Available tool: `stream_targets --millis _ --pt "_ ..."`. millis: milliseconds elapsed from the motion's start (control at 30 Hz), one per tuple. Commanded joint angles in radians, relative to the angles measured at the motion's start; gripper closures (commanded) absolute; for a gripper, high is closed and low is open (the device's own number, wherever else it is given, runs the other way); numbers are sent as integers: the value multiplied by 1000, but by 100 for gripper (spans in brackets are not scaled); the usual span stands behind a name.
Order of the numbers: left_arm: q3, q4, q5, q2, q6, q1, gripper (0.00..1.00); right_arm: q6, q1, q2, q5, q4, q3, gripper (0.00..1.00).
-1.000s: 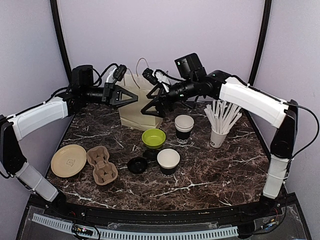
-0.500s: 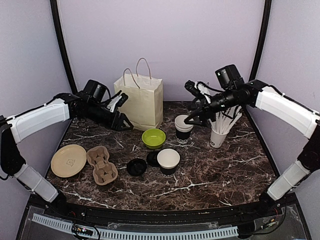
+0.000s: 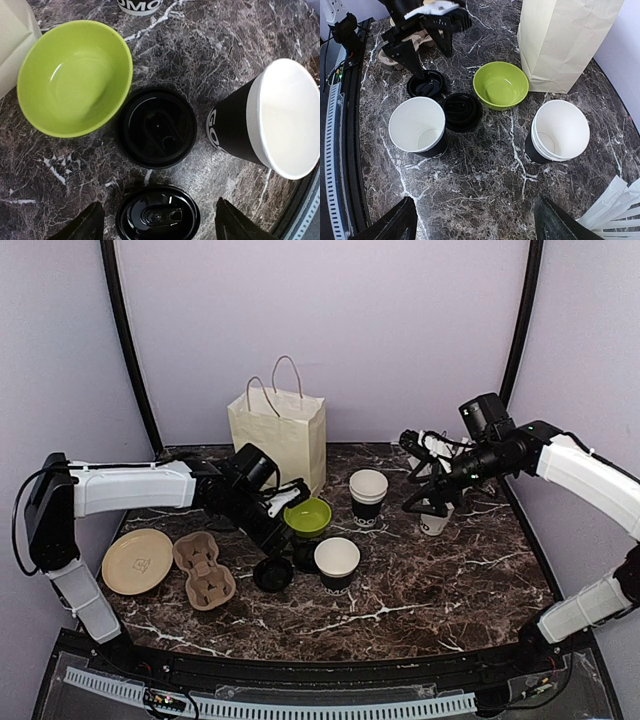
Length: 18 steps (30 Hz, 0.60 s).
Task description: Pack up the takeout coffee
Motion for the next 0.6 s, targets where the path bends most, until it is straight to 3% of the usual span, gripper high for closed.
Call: stream_targets --millis 0,333,533,567 --pt "26 39 -59 47 36 -31 20 -6 -17 -30 8 22 -17 19" --pt "118 66 -131 215 -131 -76 20 5 -32 -31 -2 41 -29 19" --pt "131 110 -84 256 -166 -80 20 5 -37 -44 2 45 -44 19" --pt "140 109 -81 261 -167 -82 14 6 -37 -43 2 46 -47 19"
